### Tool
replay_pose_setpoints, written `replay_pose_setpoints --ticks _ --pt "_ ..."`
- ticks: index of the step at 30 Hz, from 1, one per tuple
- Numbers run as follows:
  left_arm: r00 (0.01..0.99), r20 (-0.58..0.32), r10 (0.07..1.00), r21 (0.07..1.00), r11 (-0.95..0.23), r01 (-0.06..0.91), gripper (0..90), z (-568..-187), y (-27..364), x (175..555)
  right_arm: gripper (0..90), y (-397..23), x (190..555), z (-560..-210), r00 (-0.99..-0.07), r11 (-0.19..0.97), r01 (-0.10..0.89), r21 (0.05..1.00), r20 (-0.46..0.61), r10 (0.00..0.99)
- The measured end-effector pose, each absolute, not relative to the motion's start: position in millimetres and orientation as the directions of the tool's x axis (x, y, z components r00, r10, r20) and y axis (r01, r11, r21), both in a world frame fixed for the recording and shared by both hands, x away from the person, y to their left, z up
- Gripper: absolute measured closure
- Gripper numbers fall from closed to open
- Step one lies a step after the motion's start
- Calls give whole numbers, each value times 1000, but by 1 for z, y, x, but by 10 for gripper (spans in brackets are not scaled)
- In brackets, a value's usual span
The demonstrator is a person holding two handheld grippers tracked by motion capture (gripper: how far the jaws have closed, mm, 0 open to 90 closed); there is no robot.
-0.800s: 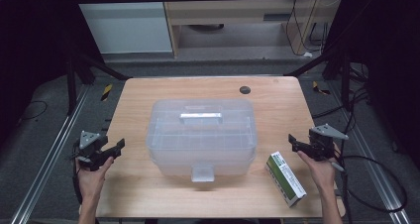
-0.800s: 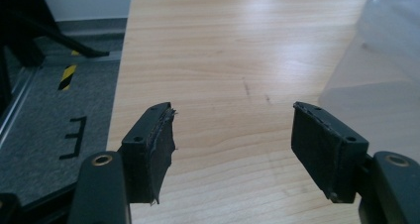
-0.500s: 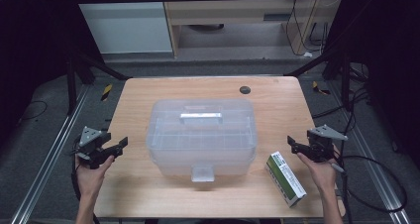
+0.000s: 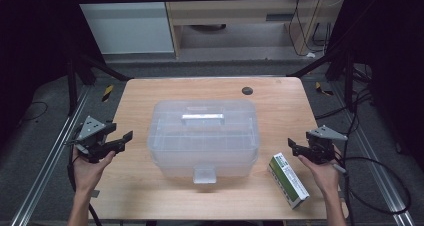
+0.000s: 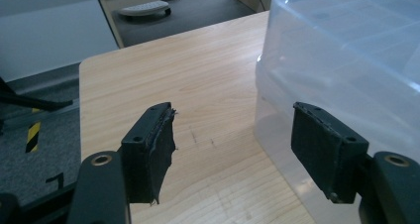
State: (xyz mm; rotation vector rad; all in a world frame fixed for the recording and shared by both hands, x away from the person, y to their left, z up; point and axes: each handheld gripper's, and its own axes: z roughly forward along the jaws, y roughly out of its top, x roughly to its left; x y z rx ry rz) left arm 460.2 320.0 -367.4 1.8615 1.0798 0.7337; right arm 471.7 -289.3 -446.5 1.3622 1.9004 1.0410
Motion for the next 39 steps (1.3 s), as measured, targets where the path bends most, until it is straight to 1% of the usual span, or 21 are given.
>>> replay_pose_setpoints --ticks 8,17,28,32,39 --pt "519 132 844 862 -356 360 337 -343 304 461 274 -286 472 -445 -337 189 501 845 -10 941" --pt "589 212 780 827 -464 317 367 -316 284 459 273 -289 471 -445 -329 181 509 841 -5 944" --pt "650 253 716 793 -539 284 377 -303 263 461 278 -289 471 -447 -333 188 511 839 -9 943" --pt "666 286 689 767 -581 273 372 -300 254 461 278 -288 471 -447 -333 189 517 835 -7 943" --pt "681 374 630 709 -667 228 338 -294 232 461 277 -287 472 -448 -333 195 520 832 -12 943"
